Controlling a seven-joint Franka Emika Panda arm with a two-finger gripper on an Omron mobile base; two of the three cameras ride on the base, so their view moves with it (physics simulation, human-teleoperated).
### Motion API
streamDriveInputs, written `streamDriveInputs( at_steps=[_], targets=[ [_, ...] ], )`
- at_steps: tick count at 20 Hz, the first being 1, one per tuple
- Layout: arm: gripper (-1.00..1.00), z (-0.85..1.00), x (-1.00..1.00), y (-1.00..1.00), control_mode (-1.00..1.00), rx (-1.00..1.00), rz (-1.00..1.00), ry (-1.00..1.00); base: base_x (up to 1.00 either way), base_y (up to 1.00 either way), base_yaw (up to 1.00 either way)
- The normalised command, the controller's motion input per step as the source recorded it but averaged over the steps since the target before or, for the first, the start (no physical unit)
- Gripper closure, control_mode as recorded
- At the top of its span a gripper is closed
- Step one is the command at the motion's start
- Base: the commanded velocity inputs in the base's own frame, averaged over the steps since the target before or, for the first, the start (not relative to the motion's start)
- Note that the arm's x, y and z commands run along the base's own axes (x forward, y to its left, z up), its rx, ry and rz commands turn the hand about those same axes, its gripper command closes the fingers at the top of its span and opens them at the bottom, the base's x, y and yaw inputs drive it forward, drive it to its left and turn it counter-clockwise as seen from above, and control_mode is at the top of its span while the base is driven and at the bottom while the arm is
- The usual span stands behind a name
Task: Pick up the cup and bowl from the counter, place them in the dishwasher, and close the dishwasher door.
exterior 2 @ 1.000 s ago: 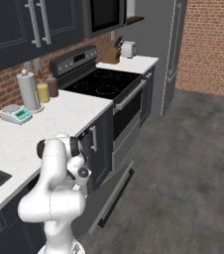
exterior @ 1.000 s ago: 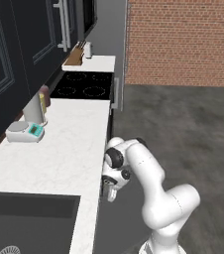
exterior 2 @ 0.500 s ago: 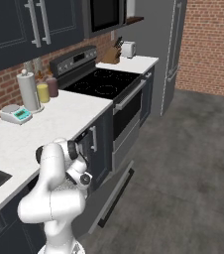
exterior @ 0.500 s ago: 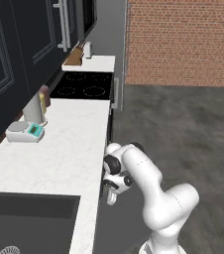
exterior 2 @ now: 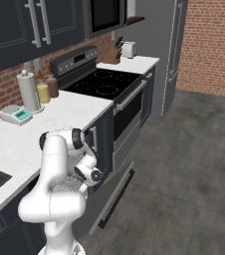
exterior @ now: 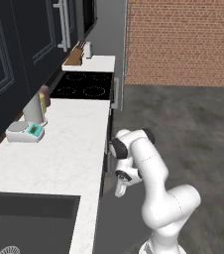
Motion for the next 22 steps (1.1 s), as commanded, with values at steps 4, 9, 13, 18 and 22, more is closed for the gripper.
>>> streamDriveInputs(
  at_steps=[4,9,13,18,22],
  targets=[
    [-1.0,1.0,0.0,-0.73,-1.0,0.01,0.0,0.04,0.0,0.0,0.0],
    [-1.0,1.0,-0.28,-0.92,-1.0,0.0,0.02,0.01,0.0,0.0,0.0],
    [-1.0,1.0,-0.39,-1.0,-1.0,0.14,0.11,0.0,0.0,0.0,0.0],
    [-1.0,0.3,-0.51,-1.0,-1.0,0.47,0.05,-0.01,0.0,0.0,0.0],
    [-1.0,0.0,-0.72,-1.0,-1.0,0.6,0.03,-0.04,0.0,0.0,0.0]
  ],
)
